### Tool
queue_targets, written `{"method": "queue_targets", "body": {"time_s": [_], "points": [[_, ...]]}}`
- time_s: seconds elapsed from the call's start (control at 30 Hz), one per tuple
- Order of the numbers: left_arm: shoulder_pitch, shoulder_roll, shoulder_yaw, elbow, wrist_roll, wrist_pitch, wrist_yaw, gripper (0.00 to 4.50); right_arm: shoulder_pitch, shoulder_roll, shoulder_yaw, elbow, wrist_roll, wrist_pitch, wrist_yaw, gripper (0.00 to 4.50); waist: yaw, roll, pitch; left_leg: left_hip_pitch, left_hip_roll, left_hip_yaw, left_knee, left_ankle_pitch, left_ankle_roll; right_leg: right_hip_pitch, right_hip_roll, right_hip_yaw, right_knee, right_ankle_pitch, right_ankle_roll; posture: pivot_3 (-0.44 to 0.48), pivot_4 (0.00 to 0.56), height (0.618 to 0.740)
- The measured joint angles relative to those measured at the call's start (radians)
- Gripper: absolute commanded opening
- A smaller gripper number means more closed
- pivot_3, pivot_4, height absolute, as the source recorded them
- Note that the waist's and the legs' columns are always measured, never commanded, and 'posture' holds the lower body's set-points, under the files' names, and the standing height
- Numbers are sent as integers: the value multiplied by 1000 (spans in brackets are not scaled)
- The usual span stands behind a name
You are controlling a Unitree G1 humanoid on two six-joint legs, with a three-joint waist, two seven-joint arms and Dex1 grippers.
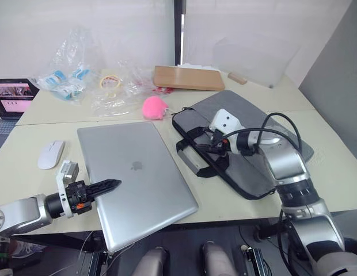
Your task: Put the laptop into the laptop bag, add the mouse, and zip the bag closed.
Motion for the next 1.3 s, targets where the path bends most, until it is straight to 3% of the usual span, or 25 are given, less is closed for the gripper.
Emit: {"method": "queue_targets", "body": {"time_s": [0.23, 0.67, 1.0, 1.2, 1.3], "points": [[46, -2, -13, -85, -12, -94, 0, 355, 101, -76, 7, -112, 9, 98, -31, 3179, 11, 0, 0, 0, 2, 3, 0, 0, 1, 1, 0, 0, -5, 0, 0, 0, 150, 740], [33, 3, -67, -85, -13, -116, -14, 355, 175, -56, 63, -120, -4, 157, -168, 3179, 25, -1, 1, 0, 3, 5, 0, 0, 1, 2, 0, -1, -7, 0, 0, 0, 150, 740], [33, 3, -70, -86, -14, -119, -14, 355, 177, -76, 71, -82, -8, 131, -198, 46, 25, -1, 1, 0, 3, 5, 0, 0, 1, 2, 1, -1, -7, 0, 0, 0, 150, 740], [22, 3, -80, -85, -14, -118, -16, 355, 168, -75, 38, -85, 49, 171, -181, 46, 26, -2, 1, 0, 3, 5, 0, 0, 1, 2, 1, -1, -8, 0, 0, 0, 150, 740], [-15, 1, -96, -82, -14, -109, -18, 355, 106, -28, -42, -104, 153, 320, -168, 46, 26, -2, 2, -1, 5, 5, 0, 0, 1, 1, 2, -1, -10, 0, 0, 0, 150, 740]]}}
